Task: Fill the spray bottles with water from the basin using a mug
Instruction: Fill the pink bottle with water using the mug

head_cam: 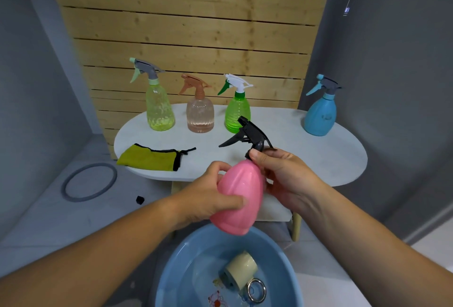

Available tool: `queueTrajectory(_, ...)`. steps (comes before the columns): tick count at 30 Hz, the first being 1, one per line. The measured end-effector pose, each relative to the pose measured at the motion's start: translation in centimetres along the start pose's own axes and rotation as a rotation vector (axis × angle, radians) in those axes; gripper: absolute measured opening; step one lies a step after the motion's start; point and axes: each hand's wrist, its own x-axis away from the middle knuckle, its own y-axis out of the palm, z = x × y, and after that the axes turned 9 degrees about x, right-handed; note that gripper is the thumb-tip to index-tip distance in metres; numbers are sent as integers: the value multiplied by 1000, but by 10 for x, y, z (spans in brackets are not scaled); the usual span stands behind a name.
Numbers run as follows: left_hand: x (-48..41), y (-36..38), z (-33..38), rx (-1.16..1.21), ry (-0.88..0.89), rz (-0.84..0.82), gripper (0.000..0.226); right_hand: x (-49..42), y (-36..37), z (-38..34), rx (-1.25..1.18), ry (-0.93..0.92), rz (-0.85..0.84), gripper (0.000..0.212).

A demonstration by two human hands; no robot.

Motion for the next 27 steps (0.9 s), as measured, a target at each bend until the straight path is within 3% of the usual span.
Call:
queueTrajectory(4,1,-1,-3,0,28,-10,85,-1,0,1,-21,-12,-14,38)
queueTrajectory(9,-2,7,-8,-248,52,98,105,-1,0,4,-12,4,-7,30)
queueTrajectory(15,-4,-4,-1,27,54,-7,82,-4,-1,1,-41,-65,-32,39)
queueTrajectory(18,-4,-3,-2,92,44,-50,85,-6,0,3,-55,-98,-7,39)
queueTrajectory(24,-8,2,-6,6,41,62,92,-9,5,4,-44,-132,37,36)
queueTrajectory(27,-9,-3,-7,133,12,44,85,-11,2,4,-30,-138,56,35)
